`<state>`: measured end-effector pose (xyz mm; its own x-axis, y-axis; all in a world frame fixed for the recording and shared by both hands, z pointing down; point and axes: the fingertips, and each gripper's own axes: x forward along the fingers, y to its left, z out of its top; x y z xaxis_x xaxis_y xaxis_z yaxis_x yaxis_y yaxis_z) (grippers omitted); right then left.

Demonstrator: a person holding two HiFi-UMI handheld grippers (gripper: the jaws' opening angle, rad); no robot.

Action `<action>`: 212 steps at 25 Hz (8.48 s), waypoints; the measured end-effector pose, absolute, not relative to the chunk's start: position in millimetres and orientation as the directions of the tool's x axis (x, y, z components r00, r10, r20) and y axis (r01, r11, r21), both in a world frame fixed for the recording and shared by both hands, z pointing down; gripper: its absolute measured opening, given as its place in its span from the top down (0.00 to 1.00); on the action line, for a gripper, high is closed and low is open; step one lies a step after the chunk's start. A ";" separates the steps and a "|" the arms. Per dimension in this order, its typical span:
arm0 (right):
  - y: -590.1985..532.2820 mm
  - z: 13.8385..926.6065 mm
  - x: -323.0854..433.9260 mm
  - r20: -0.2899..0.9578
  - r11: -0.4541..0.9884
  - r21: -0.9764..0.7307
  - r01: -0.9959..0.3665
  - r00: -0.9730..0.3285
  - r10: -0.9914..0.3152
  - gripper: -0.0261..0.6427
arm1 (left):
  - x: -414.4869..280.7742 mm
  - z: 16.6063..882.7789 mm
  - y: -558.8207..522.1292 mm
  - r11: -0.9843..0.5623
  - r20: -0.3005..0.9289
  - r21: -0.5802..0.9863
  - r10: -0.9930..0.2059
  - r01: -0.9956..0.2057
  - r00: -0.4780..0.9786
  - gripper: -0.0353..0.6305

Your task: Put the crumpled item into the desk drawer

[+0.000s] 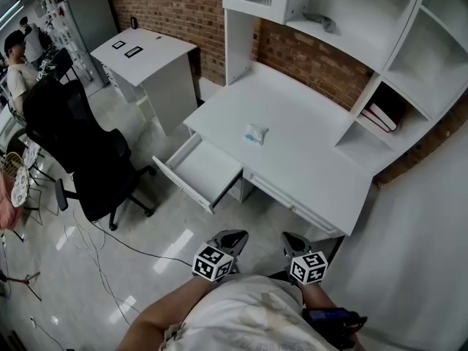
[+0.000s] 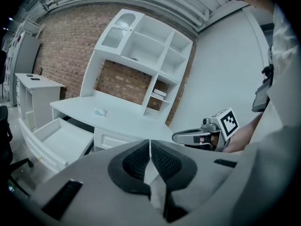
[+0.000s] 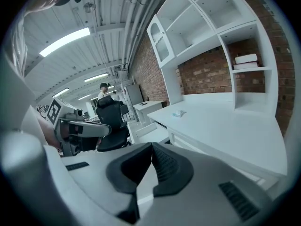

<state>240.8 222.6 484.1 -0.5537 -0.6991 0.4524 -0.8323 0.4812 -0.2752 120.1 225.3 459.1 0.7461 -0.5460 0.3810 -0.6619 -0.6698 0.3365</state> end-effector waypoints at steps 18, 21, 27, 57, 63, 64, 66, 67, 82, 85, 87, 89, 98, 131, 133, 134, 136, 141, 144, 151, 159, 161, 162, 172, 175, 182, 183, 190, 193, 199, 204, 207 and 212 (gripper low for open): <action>221.9 486.2 224.9 0.457 0.406 -0.256 -0.877 -0.480 -0.749 0.93 | 95.5 454.1 223.8 -0.704 0.386 0.308 -0.522 -0.640 0.760 0.90; 221.7 488.7 218.0 0.460 0.402 -0.259 -0.878 -0.478 -0.748 0.93 | 87.3 454.5 225.1 -0.701 0.388 0.306 -0.526 -0.644 0.757 0.90; 216.1 487.2 204.9 0.463 0.408 -0.257 -0.876 -0.482 -0.744 0.93 | 68.8 455.5 227.8 -0.677 0.391 0.316 -0.545 -0.664 0.742 0.90; 131.4 491.9 171.1 0.477 0.476 -0.219 -0.851 -0.519 -0.709 0.93 | 32.0 464.6 168.0 -0.603 0.411 0.317 -0.608 -0.732 0.679 0.90; 99.3 494.9 179.2 0.473 0.460 -0.219 -0.860 -0.506 -0.721 0.93 | 41.0 469.5 135.7 -0.615 0.417 0.317 -0.594 -0.722 0.688 0.90; 94.7 496.1 181.0 0.473 0.459 -0.222 -0.861 -0.506 -0.721 0.93 | 43.5 470.5 130.1 -0.618 0.418 0.318 -0.589 -0.719 0.691 0.90; 85.6 499.5 185.4 0.478 0.453 -0.227 -0.862 -0.504 -0.720 0.93 | 49.1 471.2 119.0 -0.624 0.420 0.322 -0.580 -0.712 0.698 0.90; 81.0 501.0 187.2 0.481 0.450 -0.229 -0.863 -0.502 -0.719 0.93 | 51.3 471.1 113.7 -0.627 0.421 0.323 -0.576 -0.709 0.701 0.90; 0.1 506.0 180.1 0.491 0.442 -0.254 -0.860 -0.508 -0.707 0.93 | 51.7 474.5 44.5 -0.641 0.445 0.334 -0.539 -0.692 0.715 0.90; -14.5 505.7 174.0 0.496 0.457 -0.257 -0.851 -0.523 -0.694 0.93 | 48.9 474.2 31.0 -0.634 0.451 0.334 -0.542 -0.698 0.709 0.90; -25.4 506.4 172.1 0.501 0.465 -0.256 -0.848 -0.527 -0.686 0.93 | 46.7 472.8 21.4 -0.627 0.450 0.334 -0.550 -0.704 0.703 0.90; -36.3 506.1 170.0 0.502 0.470 -0.256 -0.845 -0.532 -0.682 0.93 | 43.8 472.3 12.8 -0.618 0.451 0.334 -0.558 -0.711 0.697 0.90; -74.5 500.6 165.5 0.503 0.524 -0.232 -0.819 -0.562 -0.656 0.93 | 49.3 467.4 -26.8 -0.612 0.445 0.321 -0.576 -0.723 0.686 0.90; -179.6 533.7 168.3 0.564 0.638 -0.220 -0.738 -0.630 -0.534 0.92 | 51.5 490.1 -102.0 -0.468 0.508 0.328 -0.645 -0.821 0.571 0.90; -184.8 534.6 169.7 0.565 0.643 -0.217 -0.734 -0.632 -0.531 0.92 | 51.4 492.3 -105.1 -0.459 0.513 0.331 -0.646 -0.825 0.565 0.90; -187.4 535.2 170.8 0.566 0.646 -0.216 -0.733 -0.632 -0.528 0.92 | 51.9 492.9 -106.3 -0.456 0.515 0.332 -0.645 -0.826 0.564 0.90; -192.1 537.8 172.7 0.568 0.650 -0.220 -0.728 -0.637 -0.521 0.92 | 53.2 493.9 -107.8 -0.454 0.518 0.334 -0.644 -0.826 0.563 0.90; -201.7 542.2 168.9 0.568 0.662 -0.252 -0.706 -0.662 -0.489 0.91 | 50.1 498.7 -111.7 -0.433 0.534 0.341 -0.642 -0.835 0.550 0.90; -207.8 547.1 168.5 0.577 0.669 -0.257 -0.697 -0.666 -0.473 0.82 | 49.6 496.9 -116.9 -0.430 0.536 0.334 -0.645 -0.839 0.545 0.90; -217.9 561.7 157.4 0.597 0.696 -0.290 -0.657 -0.693 -0.405 0.75 | 37.1 505.5 -114.5 -0.382 0.552 0.350 -0.653 -0.856 0.517 0.90; -235.7 575.3 158.5 0.642 0.729 -0.243 -0.640 -0.669 -0.374 0.63 | 31.8 509.6 -121.8 -0.348 0.554 0.364 -0.665 -0.864 0.501 0.90; -240.3 579.7 158.4 0.655 0.745 -0.225 -0.628 -0.663 -0.362 0.60 | 32.6 511.9 -122.1 -0.341 0.558 0.368 -0.663 -0.865 0.499 0.90; -243.4 581.6 158.4 0.660 0.751 -0.216 -0.624 -0.660 -0.358 0.58 | 33.2 513.0 -122.1 -0.340 0.561 0.368 -0.661 -0.865 0.498 0.90; -267.6 590.3 148.7 0.713 0.851 -0.126 -0.510 -0.643 -0.280 0.48 | 31.3 515.2 -124.2 -0.321 0.571 0.366 -0.664 -0.874 0.483 0.90; -264.6 595.6 143.4 0.733 0.874 -0.143 -0.465 -0.643 -0.222 0.48 | 31.8 516.5 -125.5 -0.314 0.571 0.372 -0.665 -0.873 0.482 0.90; -264.2 612.3 142.9 0.788 0.900 -0.117 -0.419 -0.591 -0.173 0.48 | 35.9 516.5 -120.0 -0.357 0.578 0.344 -0.648 -0.868 0.495 0.90; -265.0 613.6 143.3 0.791 0.898 -0.113 -0.425 -0.585 -0.177 0.48 | 33.6 516.8 -118.7 -0.351 0.579 0.344 -0.651 -0.871 0.491 0.90; -262.4 620.4 141.8 0.822 0.922 -0.044 -0.384 -0.538 -0.185 0.49 | 27.4 519.0 -119.1 -0.313 0.575 0.354 -0.671 -0.881 0.469 0.90; -261.7 624.5 140.5 0.838 0.928 -0.036 -0.371 -0.517 -0.174 0.49 | 32.6 516.1 -117.2 -0.334 0.571 0.350 -0.664 -0.875 0.482 0.90; -258.8 627.1 140.7 0.847 0.921 -0.031 -0.388 -0.500 -0.182 0.54 | 27.8 518.7 -105.1 -0.307 0.584 0.351 -0.667 -0.885 0.463 0.90; -258.4 626.5 140.0 0.844 0.924 -0.024 -0.382 -0.502 -0.186 0.57 | 36.4 515.6 -106.8 -0.329 0.575 0.345 -0.666 -0.879 0.475 0.90; -256.3 624.5 141.6 0.838 0.926 -0.005 -0.377 -0.507 -0.202 0.60 | 33.6 512.9 -105.3 -0.324 0.575 0.336 -0.673 -0.884 0.465 0.90; -253.6 618.9 139.6 0.824 0.922 0.006 -0.387 -0.520 -0.223 0.66 | 23.8 513.8 -98.7 -0.292 0.585 0.333 -0.681 -0.897 0.439 0.90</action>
<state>139.6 -253.6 618.9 -0.5201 -0.2232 0.8245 -0.3866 0.9222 0.0058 23.8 -98.7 513.8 0.4393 -0.6814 0.5854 -0.8966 -0.2922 0.3327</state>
